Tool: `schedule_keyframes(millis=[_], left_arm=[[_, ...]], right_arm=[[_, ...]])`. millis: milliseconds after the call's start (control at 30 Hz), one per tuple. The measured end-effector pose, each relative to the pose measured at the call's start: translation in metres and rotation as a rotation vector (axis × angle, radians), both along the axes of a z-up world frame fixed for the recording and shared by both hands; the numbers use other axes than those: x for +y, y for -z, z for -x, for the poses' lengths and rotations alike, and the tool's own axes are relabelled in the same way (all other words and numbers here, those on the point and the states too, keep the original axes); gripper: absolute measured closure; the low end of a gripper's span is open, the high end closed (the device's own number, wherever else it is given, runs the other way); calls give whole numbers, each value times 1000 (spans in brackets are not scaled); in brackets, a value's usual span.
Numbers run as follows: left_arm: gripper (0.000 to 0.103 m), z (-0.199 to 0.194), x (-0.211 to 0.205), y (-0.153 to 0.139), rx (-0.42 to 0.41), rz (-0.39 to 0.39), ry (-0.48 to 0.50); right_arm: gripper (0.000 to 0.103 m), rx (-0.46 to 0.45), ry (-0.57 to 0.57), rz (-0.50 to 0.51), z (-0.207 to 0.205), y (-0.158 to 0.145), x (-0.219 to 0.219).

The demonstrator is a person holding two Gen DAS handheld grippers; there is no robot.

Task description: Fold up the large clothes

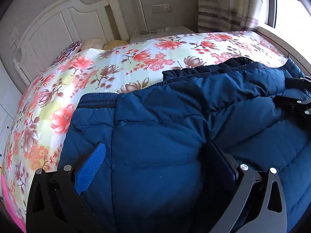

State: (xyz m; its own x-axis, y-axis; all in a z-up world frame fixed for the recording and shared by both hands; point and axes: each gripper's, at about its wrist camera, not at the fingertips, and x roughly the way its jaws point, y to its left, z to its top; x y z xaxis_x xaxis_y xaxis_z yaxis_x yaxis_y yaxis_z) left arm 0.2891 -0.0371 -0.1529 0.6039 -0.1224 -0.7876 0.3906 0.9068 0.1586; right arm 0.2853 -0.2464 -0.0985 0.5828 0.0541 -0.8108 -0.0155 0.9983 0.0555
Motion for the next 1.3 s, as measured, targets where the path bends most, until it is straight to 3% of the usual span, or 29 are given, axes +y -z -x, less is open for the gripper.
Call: schedule_keyframes(millis=[100, 133, 200, 267, 333, 367, 500, 600, 667, 700, 767, 800, 933, 1033, 1133, 1233, 1300], left_arm=[[4, 0, 6, 3, 25, 26, -9], [4, 1, 7, 3, 18, 27, -13], [4, 2, 7, 3, 8, 13, -17], [4, 3, 5, 3, 1, 0, -17], [4, 4, 6, 3, -3, 2, -18], [4, 4, 6, 3, -4, 5, -21], [4, 1, 11, 3, 6, 19, -27], [4, 1, 11, 3, 7, 24, -27], [4, 1, 12, 3, 7, 25, -27], [4, 1, 12, 2, 7, 25, -26], [4, 2, 12, 2, 4, 28, -27], [4, 2, 12, 2, 2, 29, -28], [4, 2, 12, 2, 0, 26, -31], [4, 2, 12, -2, -5, 17, -45], [4, 20, 17, -21, -83, 14, -82], [4, 55, 16, -43, -100, 100, -15], [4, 78, 10, -45, -129, 101, 17]], right_arm=[[8, -87, 17, -16, 22, -26, 7], [8, -128, -29, -68, 33, -38, 15], [8, -152, -110, -48, 46, -49, 36], [9, -114, -181, 56, 50, -41, 66], [9, -27, -229, 145, 45, -16, 89], [9, -19, -227, 141, 43, -10, 90], [8, -13, -187, 99, 47, -21, 74], [7, -66, -66, 88, 63, -35, 34], [6, -45, 13, 86, 70, -26, 2], [4, -33, 40, 44, 71, -19, -15], [3, -41, 47, -139, 74, -8, -41], [3, -40, 47, -171, 73, -5, -46], [2, -28, 42, -116, 68, -4, -39], [2, -33, 45, -140, 69, -6, -44], [3, -54, 59, -79, 80, -18, -27], [3, -132, -69, -61, 104, -45, 11], [3, -132, -178, 7, 115, -51, 43]])
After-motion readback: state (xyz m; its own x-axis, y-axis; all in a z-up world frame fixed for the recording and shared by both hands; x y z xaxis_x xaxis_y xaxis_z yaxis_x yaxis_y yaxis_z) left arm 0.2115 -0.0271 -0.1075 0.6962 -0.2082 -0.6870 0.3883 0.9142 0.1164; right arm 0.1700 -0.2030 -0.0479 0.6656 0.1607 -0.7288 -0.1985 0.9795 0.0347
